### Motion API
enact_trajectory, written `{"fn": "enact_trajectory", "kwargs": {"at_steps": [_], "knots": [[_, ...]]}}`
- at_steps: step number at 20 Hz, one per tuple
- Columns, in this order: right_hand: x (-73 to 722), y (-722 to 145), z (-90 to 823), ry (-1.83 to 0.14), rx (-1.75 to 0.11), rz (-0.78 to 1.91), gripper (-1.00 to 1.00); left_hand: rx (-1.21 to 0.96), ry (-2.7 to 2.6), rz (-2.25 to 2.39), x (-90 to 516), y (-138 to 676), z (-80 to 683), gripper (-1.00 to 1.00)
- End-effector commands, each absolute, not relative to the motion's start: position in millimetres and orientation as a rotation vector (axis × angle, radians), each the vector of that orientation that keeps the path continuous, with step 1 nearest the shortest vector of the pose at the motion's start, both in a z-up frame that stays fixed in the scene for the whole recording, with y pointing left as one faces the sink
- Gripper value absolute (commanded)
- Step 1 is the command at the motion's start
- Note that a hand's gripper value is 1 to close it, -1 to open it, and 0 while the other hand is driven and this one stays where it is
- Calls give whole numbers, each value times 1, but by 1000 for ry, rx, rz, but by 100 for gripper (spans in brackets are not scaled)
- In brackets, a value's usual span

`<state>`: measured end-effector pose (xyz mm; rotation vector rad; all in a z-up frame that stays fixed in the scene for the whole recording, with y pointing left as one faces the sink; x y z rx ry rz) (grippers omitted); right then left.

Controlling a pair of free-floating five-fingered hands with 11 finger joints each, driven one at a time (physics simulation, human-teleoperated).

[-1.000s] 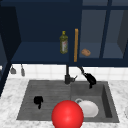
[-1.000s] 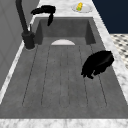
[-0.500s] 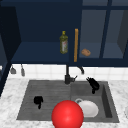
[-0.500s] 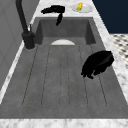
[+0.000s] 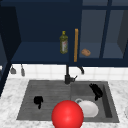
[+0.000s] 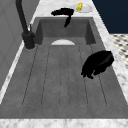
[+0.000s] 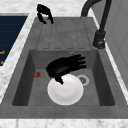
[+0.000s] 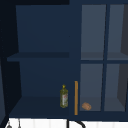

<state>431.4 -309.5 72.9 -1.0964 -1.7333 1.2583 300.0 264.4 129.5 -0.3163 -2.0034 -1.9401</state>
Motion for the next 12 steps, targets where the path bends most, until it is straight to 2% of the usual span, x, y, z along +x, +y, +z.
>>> {"fn": "enact_trajectory", "kwargs": {"at_steps": [1, 12], "knots": [[404, -319, 71, -1730, -1100, 1222, -100, -316, -2003, -1940, 300, 264, 130, 0], [349, -349, 87, -1575, -957, 1264, -100, -316, -2003, -1940, 300, 264, 130, 0]]}}
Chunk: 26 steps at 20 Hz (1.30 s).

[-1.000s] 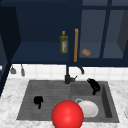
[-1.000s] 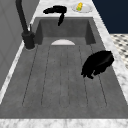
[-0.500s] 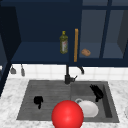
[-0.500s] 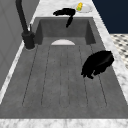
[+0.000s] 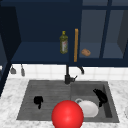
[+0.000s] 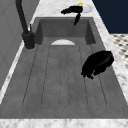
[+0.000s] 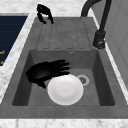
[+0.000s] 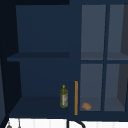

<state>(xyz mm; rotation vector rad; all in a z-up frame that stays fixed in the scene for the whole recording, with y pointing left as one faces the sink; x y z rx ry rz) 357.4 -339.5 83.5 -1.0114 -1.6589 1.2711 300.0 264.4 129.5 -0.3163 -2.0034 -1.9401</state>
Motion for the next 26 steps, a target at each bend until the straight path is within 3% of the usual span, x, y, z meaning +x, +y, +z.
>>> {"fn": "enact_trajectory", "kwargs": {"at_steps": [1, 26], "knots": [[347, -354, 88, -1558, -948, 1267, -100, -316, -2003, -1940, 300, 264, 130, 0], [337, -450, 172, -1171, -714, 1333, -100, -316, -2003, -1940, 300, 264, 130, 0]]}}
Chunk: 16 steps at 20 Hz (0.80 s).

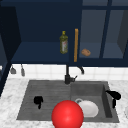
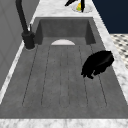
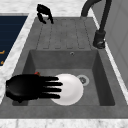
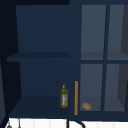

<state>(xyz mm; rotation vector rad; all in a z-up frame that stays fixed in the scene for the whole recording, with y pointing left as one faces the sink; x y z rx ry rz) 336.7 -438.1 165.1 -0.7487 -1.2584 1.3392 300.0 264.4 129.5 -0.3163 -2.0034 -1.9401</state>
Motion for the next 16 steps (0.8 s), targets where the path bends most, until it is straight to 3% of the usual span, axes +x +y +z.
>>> {"fn": "enact_trajectory", "kwargs": {"at_steps": [1, 10, 16], "knots": [[336, -455, 174, -1154, -706, 1333, -100, -316, -2003, -1940, 300, 264, 130, 0], [335, -486, 185, -977, -637, 1309, -100, -316, -2003, -1940, 300, 264, 130, 0], [332, -498, 194, -870, -703, 1237, -100, -316, -2003, -1940, 300, 264, 130, 0]]}}
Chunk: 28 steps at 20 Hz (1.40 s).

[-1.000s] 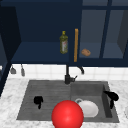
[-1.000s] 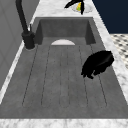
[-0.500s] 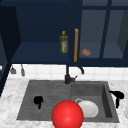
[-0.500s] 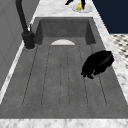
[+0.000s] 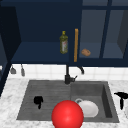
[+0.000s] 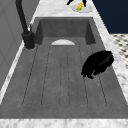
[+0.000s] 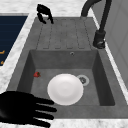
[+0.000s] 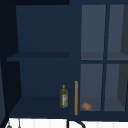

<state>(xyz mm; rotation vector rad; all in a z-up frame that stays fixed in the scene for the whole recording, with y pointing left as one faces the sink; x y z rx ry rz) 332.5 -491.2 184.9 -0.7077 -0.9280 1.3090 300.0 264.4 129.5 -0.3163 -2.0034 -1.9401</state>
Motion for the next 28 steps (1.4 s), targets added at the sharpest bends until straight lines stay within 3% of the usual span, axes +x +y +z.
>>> {"fn": "enact_trajectory", "kwargs": {"at_steps": [1, 16, 28], "knots": [[331, -501, 198, -852, -707, 1231, -100, -316, -2003, -1940, 300, 264, 130, 0], [296, -562, 267, -716, -685, 1220, -100, -316, -2003, -1940, 300, 264, 130, 0], [239, -574, 253, -658, -797, 1157, -100, -316, -2003, -1940, 300, 264, 130, 0]]}}
